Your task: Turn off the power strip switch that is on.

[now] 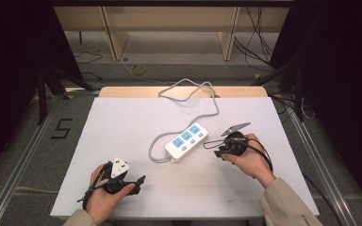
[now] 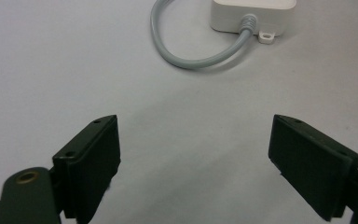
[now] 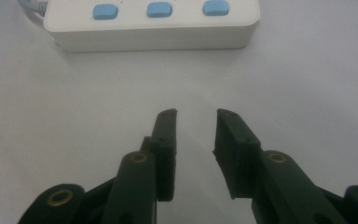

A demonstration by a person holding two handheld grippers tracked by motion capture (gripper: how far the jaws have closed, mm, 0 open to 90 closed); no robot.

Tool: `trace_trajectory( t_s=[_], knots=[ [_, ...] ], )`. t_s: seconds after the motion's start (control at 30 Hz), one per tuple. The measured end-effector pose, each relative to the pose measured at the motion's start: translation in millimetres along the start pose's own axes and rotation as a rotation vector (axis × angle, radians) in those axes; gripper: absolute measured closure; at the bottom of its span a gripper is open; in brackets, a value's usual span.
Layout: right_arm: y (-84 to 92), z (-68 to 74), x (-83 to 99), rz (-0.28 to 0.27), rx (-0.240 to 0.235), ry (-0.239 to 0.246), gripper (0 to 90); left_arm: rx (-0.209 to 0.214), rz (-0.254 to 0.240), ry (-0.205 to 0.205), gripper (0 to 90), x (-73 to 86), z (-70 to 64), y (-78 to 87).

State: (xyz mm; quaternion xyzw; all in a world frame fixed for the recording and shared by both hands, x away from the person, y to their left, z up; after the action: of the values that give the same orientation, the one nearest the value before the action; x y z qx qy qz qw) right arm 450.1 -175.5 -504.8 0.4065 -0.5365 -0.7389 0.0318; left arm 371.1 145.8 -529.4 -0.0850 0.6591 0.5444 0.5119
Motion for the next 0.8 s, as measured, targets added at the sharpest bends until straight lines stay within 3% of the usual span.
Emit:
trace_trajectory(
  t_s=[0.33, 0.8],
  knots=[
    [9.2, -1.6, 18.1, -0.038, -0.001, -0.023, 61.2, 0.000, 0.003, -0.002, 16.2, 0.3, -0.2, -0.1],
    [15.7, -0.8, 44.5, -0.106, -0.015, -0.005, 52.1, 0.000, 0.006, 0.003, 16.2, 1.3, -0.4, -0.3]
  ],
)
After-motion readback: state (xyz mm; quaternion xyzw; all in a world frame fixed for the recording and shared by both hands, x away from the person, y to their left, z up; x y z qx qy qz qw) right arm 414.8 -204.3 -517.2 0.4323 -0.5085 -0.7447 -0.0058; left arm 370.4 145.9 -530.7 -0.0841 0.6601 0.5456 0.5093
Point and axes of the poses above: each handheld gripper's, and its own axes: y roughly backward along the jaws, x roughly out of its underside, z roughly to its left, the point moved 8 cm from there along -y, roughly forward along the jaws, and after that the axes turned 5 degrees about -y, right-handed, at the moved point
